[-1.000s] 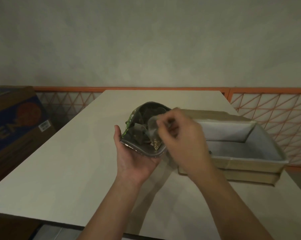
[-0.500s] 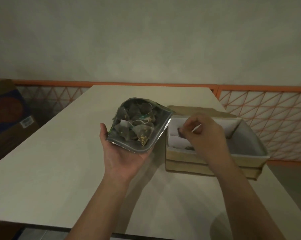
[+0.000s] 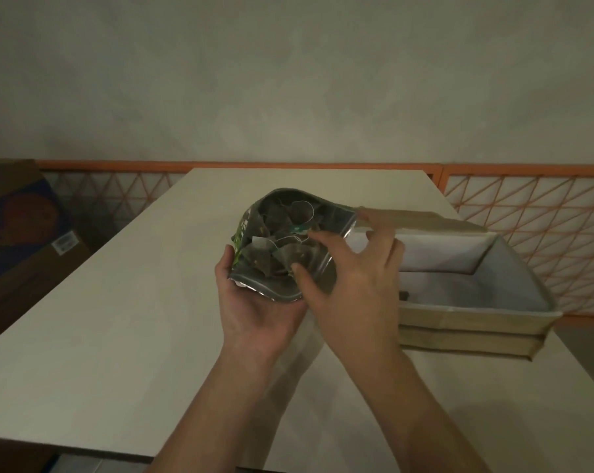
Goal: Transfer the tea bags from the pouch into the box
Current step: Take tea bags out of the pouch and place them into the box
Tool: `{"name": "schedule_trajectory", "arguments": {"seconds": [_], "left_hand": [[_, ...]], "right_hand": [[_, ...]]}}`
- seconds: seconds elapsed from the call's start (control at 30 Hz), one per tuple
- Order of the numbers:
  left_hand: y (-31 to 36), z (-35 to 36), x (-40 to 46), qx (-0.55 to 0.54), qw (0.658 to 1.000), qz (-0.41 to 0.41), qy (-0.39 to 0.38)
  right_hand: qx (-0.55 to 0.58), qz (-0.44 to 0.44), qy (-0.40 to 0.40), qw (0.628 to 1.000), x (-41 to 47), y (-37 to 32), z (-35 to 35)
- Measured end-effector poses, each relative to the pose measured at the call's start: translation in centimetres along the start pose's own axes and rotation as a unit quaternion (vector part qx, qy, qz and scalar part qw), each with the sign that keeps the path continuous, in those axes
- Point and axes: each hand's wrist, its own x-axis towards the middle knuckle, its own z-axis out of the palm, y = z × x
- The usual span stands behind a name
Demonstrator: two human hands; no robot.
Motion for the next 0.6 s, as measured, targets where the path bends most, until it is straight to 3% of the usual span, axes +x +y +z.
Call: {"name": "schedule_trajectory", "arguments": {"seconds": [0.17, 0.4, 0.6], "left_hand": [[0.4, 0.3, -0.6, -0.033, 0.999, -0.024, -0.014], [0.9, 0.0, -0.8, -0.032, 0.999, -0.033, -0.011], [1.0, 0.3, -1.0, -0.030, 0.999, -0.015, -0.017]], "right_hand": [[-0.090, -0.047, -0.061, 0.993, 0.3, -1.0, 0.8], [-0.154, -0.066, -0.061, 0.984, 1.0, -1.5, 1.2], [-0.045, -0.087, -0.001, 0.995, 1.8, -0.6, 0.5]]}}
